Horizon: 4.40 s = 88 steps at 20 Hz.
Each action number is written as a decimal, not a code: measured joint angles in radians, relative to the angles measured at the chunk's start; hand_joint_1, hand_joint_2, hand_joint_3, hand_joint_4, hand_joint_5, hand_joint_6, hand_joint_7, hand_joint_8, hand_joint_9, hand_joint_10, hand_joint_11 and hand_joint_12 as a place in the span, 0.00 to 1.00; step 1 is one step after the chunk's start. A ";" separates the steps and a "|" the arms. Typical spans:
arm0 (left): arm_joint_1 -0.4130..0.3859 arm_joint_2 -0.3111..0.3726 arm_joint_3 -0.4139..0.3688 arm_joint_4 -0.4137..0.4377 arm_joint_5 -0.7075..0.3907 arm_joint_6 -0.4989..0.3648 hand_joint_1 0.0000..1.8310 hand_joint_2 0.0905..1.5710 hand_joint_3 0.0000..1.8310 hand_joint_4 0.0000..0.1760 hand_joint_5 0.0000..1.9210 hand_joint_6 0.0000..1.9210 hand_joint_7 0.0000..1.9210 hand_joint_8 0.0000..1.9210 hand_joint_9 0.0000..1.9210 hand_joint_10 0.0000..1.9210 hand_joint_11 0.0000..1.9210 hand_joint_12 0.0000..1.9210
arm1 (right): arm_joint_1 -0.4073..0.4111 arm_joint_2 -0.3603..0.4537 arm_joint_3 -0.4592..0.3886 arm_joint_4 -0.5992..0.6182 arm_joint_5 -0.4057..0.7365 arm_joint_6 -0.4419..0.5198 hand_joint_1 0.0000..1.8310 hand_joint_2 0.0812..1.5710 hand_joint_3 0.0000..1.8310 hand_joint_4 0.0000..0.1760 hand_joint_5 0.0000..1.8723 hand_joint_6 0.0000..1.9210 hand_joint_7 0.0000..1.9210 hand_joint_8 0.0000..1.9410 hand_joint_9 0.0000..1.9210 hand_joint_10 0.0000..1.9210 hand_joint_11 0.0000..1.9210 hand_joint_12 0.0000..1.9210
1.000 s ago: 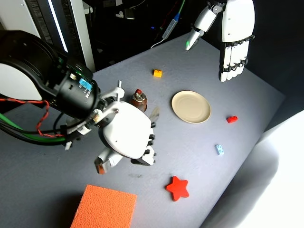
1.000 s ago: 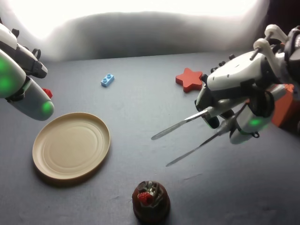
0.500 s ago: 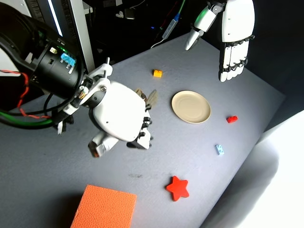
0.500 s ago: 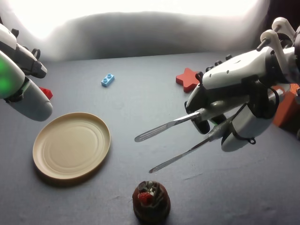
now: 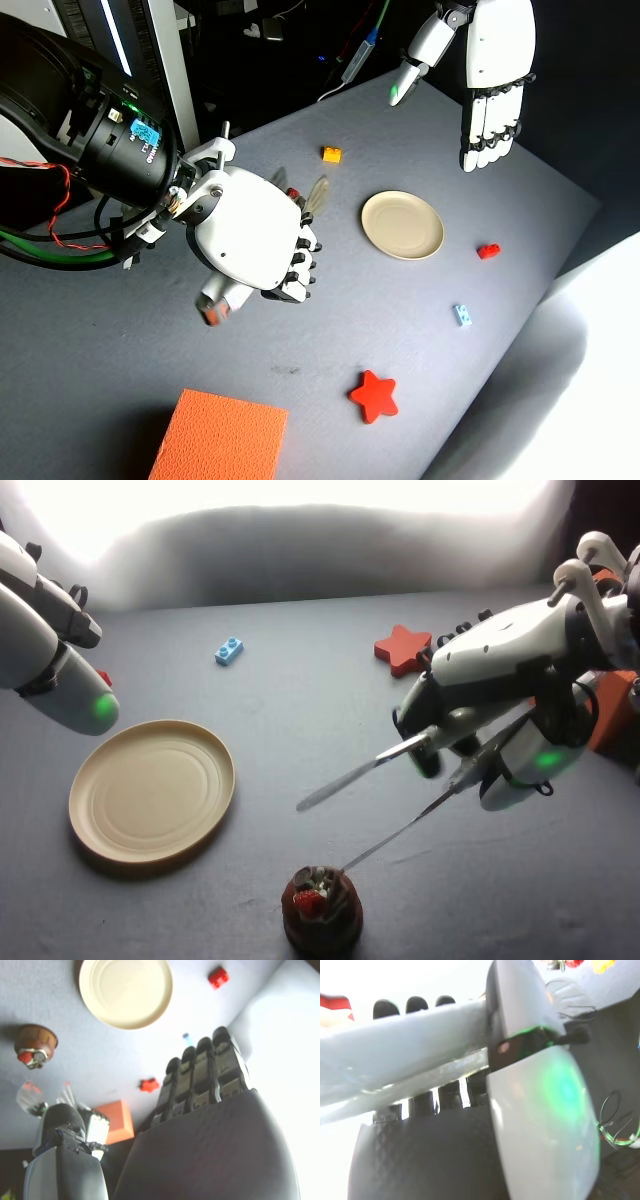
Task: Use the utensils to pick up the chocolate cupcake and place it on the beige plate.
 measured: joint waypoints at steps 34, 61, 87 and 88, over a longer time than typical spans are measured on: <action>0.000 0.000 -0.004 0.000 0.003 -0.001 0.21 0.63 0.00 0.00 0.00 0.00 0.00 0.00 0.00 0.00 0.00 0.00 | -0.049 -0.010 -0.032 0.068 0.023 0.083 0.63 0.78 0.00 0.02 0.39 0.67 0.38 0.75 0.26 0.66 0.21 0.86; 0.006 0.004 -0.008 0.000 0.008 -0.004 0.20 0.63 0.00 0.00 0.00 0.00 0.00 0.00 0.00 0.00 0.00 0.00 | -0.104 -0.026 -0.031 0.024 0.052 0.100 0.62 0.70 0.00 0.00 0.29 0.34 0.28 0.44 0.22 0.59 0.12 0.85; 0.006 0.004 -0.013 0.000 0.008 -0.007 0.22 0.62 0.00 0.00 0.00 0.00 0.00 0.00 0.00 0.00 0.00 0.00 | -0.143 -0.074 0.024 -0.217 0.097 0.140 0.62 0.68 0.00 0.00 0.30 0.30 0.30 0.49 0.24 0.66 0.16 0.87; 0.006 0.004 -0.013 0.000 0.008 -0.007 0.22 0.62 0.00 0.00 0.00 0.00 0.00 0.00 0.00 0.00 0.00 0.00 | -0.142 -0.076 0.025 -0.219 0.100 0.140 0.62 0.68 0.00 0.00 0.30 0.30 0.30 0.49 0.24 0.66 0.16 0.87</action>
